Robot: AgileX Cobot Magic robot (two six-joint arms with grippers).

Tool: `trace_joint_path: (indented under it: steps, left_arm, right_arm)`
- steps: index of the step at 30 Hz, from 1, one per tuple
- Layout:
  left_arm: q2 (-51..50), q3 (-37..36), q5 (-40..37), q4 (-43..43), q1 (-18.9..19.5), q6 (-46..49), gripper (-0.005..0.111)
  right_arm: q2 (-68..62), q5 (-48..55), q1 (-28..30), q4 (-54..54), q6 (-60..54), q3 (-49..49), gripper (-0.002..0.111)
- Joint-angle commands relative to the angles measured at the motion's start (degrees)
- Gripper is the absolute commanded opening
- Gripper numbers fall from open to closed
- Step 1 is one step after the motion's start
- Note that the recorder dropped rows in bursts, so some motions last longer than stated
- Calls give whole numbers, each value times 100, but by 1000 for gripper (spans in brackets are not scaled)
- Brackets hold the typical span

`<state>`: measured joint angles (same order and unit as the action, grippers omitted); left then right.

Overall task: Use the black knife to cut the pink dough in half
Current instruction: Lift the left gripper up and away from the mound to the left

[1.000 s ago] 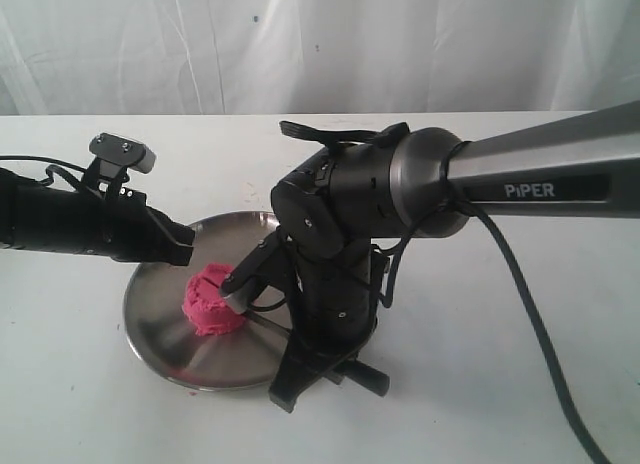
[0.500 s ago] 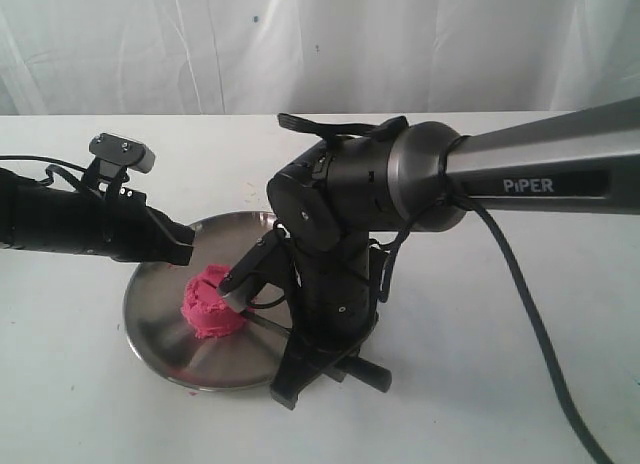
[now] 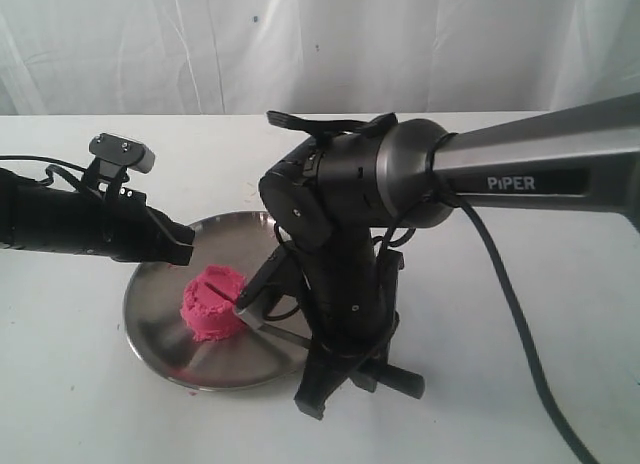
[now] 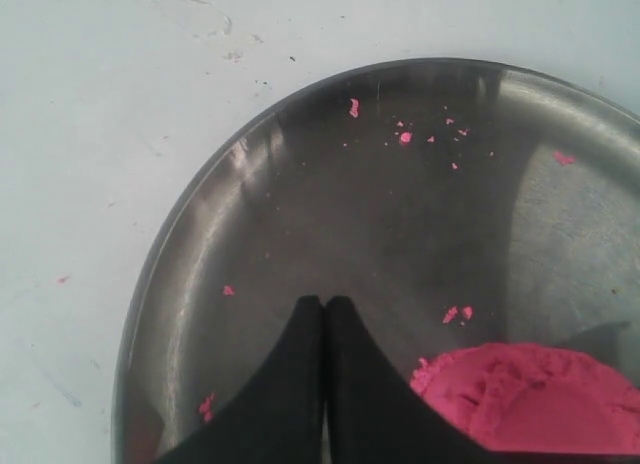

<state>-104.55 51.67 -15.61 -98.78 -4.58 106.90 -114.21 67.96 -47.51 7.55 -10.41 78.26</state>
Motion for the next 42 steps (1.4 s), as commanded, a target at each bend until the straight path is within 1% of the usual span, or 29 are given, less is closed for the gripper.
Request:
trace_joint_path:
  steps: [1, 15, 25, 32, 42]
  left_arm:
    - [58, -22, -111, -116, -17, -49, 0]
    - [58, -22, -195, -116, -17, -49, 0]
    - [58, -22, -195, -116, -17, -49, 0]
    - [66, -22, -197, -116, -17, -49, 0]
    - [647, -22, -197, -116, -17, -49, 0]
  right_arm:
    - [4, 154, -4, 107, -97, 29, 0]
    - [4, -452, -4, 21, 13, 62, 0]
    - [-19, -795, -43, -200, 13, 391, 0]
    - [-60, -1052, -43, -283, 13, 394, 0]
    - [-149, -1288, -43, -295, 13, 394, 0]
